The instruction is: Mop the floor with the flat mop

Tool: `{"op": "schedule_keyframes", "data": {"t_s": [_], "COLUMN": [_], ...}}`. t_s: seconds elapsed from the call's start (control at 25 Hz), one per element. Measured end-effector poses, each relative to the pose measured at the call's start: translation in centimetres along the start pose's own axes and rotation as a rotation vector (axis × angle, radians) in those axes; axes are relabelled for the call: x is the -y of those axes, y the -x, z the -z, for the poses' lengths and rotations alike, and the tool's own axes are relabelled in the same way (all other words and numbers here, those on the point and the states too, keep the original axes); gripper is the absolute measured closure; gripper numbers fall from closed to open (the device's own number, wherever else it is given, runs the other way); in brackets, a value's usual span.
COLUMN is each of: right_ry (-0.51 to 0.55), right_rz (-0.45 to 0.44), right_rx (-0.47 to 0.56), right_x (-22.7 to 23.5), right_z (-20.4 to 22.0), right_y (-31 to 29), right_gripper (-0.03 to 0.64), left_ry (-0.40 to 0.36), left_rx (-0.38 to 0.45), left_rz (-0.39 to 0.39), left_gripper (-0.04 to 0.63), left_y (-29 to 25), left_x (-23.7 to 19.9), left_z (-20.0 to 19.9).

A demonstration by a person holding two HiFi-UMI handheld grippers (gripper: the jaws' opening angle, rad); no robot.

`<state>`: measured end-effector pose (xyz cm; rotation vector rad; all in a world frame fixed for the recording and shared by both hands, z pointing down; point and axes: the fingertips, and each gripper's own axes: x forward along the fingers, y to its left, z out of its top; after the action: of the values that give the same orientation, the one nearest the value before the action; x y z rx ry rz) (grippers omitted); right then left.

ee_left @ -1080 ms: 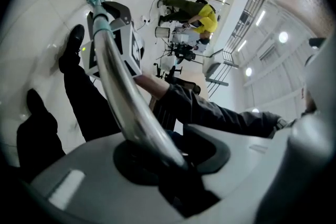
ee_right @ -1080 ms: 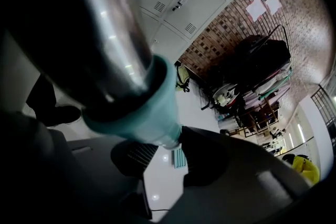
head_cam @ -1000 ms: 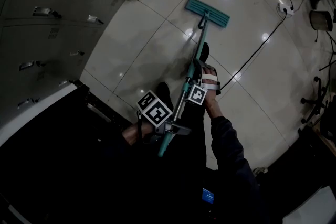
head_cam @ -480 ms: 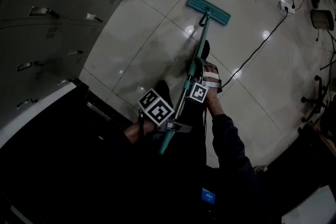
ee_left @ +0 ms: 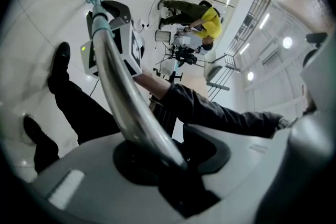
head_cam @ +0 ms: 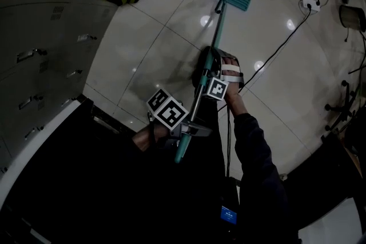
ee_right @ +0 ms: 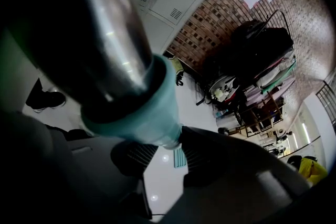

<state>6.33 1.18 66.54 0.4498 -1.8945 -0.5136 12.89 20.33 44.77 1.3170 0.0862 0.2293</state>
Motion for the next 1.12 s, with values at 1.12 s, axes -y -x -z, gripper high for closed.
{"op": "schedule_keyframes", "data": {"t_s": [1.12], "right_ry": [0.033], "right_rz": [0.066], "right_rx": [-0.011], "right_x": [19.6], "right_z": [6.9], "right_y": [-8.1], "right_gripper": [0.474], "left_ry": [-0.076], "left_rx": [0.031], "left_rz": [0.010], "left_gripper": [0.443], "left_y": [-0.1], "left_x": [5.7], "left_z": [-19.9]}}
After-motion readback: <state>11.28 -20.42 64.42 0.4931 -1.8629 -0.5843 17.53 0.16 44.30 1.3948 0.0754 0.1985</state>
